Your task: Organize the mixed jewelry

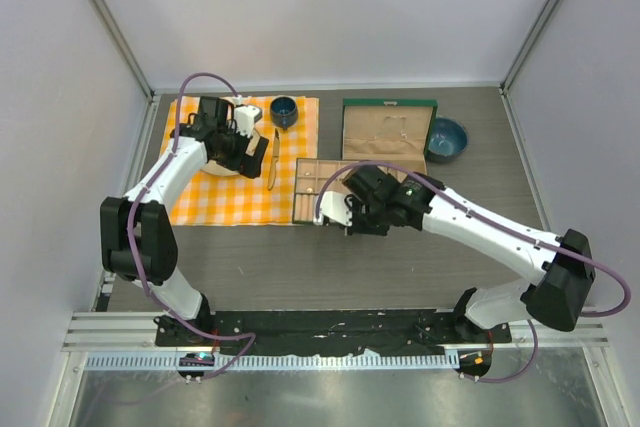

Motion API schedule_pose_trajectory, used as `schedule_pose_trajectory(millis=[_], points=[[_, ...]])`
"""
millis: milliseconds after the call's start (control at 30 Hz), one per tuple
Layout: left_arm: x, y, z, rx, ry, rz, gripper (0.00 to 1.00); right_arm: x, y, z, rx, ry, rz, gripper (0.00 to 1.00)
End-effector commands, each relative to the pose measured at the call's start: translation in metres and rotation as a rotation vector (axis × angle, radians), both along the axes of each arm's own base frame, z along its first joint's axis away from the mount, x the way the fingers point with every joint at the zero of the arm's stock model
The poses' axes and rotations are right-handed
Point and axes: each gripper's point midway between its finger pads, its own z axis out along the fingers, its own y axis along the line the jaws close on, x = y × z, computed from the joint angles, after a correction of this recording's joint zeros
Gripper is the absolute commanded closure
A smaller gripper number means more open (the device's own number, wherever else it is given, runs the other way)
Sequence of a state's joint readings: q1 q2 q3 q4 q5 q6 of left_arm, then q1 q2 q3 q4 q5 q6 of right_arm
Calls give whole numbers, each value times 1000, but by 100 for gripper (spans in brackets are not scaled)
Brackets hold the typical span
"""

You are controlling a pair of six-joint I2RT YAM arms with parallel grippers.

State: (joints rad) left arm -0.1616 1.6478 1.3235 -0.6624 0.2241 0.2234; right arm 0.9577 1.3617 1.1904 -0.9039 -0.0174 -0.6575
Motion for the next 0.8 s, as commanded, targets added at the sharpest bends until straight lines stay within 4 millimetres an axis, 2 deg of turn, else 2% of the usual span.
schedule_pose_trajectory(millis=[0, 433, 767], points=[[4, 2, 17, -2, -58, -17, 0, 29, -15, 22, 17, -52, 19, 99], [5, 0, 11, -7, -45, -26, 0, 74, -85, 0, -27, 2, -17, 99], [8, -1, 9, -9, -31, -26, 0, 80, -115, -22, 5, 25, 113, 99]])
